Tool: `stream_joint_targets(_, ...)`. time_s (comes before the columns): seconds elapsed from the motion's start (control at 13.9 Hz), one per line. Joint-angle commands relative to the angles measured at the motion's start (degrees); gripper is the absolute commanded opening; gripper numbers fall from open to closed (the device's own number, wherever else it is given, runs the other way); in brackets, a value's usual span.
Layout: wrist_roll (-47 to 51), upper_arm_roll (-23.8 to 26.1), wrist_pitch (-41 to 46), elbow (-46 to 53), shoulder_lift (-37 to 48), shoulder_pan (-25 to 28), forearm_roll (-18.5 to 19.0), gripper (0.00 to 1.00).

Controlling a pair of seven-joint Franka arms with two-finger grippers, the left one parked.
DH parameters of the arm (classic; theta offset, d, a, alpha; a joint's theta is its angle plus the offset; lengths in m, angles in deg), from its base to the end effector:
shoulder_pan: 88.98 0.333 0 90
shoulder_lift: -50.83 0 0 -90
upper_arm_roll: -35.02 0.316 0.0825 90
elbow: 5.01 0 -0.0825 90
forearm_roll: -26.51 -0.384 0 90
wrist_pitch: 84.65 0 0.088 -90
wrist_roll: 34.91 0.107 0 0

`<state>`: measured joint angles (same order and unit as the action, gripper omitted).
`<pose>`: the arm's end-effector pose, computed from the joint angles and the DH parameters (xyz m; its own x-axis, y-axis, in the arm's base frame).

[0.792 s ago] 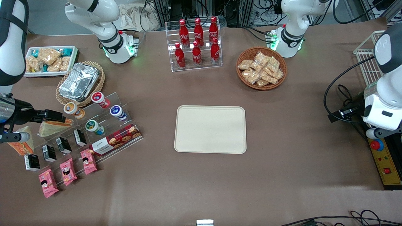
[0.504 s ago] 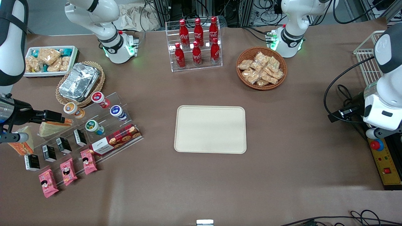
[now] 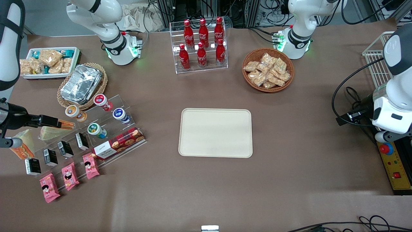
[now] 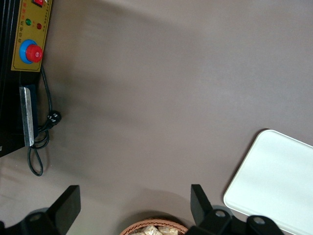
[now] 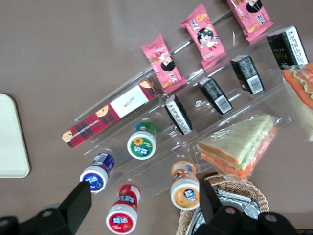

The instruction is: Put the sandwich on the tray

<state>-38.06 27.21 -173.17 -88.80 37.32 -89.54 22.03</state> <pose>0.6116 -0.0725 0.5361 0.9851 -0.0885 -0.1477 -0.0974 -0.9938 -0.0540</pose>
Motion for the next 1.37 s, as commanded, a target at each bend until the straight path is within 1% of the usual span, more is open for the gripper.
stream_joint_targets(0.0,-1.67,-0.01,-1.04,-2.07,0.77,-1.46,3.76,0.98)
stream_joint_targets(0.36,-20.63,-0.18,-3.4,-2.34,0.6,-9.36,4.13,0.98)
stream_joint_targets(0.5,-25.74,-0.18,-5.07,-2.34,-0.1,-11.82,4.22,0.98)
stream_joint_targets(0.58,-27.68,-0.19,-5.52,-2.34,-0.37,-12.36,4.3,0.98)
stream_joint_targets(0.79,-35.14,-0.19,-10.16,-2.34,-2.03,-13.15,7.63,0.98)
stream_joint_targets(0.86,-38.3,-0.45,-12.18,-2.34,-2.82,-13.15,8.08,0.98)
stream_joint_targets(0.94,-40.6,-1.84,-14.55,-2.34,-3.88,-13.33,8.08,0.98)
stream_joint_targets(1.08,-45.08,-2.82,-18.25,-2.34,-5.9,-13.68,8.08,0.98)
stream_joint_targets(1.3,-46.24,-2.91,-20.46,-2.34,-8.01,-14.47,8.08,0.98)
